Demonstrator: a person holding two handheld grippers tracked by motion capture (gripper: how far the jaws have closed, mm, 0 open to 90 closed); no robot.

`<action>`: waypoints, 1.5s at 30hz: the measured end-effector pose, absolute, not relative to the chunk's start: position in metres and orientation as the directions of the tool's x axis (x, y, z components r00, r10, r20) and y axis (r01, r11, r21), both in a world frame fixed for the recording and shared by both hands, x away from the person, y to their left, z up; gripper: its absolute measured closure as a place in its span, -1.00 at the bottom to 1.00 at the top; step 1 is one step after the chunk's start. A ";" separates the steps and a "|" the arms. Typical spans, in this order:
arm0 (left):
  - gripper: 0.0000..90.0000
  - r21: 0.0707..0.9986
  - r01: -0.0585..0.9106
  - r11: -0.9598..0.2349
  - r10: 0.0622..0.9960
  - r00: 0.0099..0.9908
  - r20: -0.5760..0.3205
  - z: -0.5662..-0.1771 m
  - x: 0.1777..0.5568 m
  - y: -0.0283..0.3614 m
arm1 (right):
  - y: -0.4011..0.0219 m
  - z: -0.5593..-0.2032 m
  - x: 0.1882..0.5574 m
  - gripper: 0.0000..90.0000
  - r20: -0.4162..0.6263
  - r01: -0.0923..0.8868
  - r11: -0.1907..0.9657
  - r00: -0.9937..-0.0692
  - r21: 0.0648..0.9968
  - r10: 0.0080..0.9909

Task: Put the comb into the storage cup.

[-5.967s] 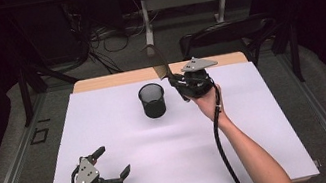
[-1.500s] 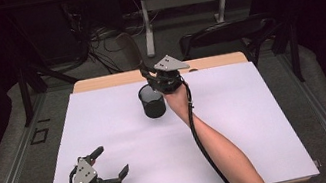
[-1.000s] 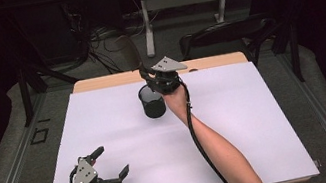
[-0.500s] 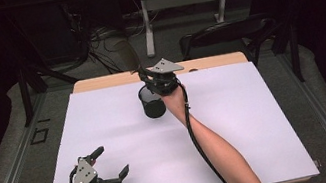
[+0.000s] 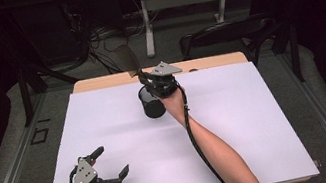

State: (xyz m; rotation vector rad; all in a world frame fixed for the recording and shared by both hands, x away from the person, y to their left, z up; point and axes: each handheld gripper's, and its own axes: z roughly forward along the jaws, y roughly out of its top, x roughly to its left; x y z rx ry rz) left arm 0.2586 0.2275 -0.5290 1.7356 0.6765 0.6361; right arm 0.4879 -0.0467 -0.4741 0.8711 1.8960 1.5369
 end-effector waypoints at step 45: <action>-0.99 0.966 0.120 -0.229 0.718 0.691 0.084 -0.529 0.259 0.227 | -0.051 -0.505 0.489 0.61 0.008 0.210 0.170 -0.649 0.963 0.760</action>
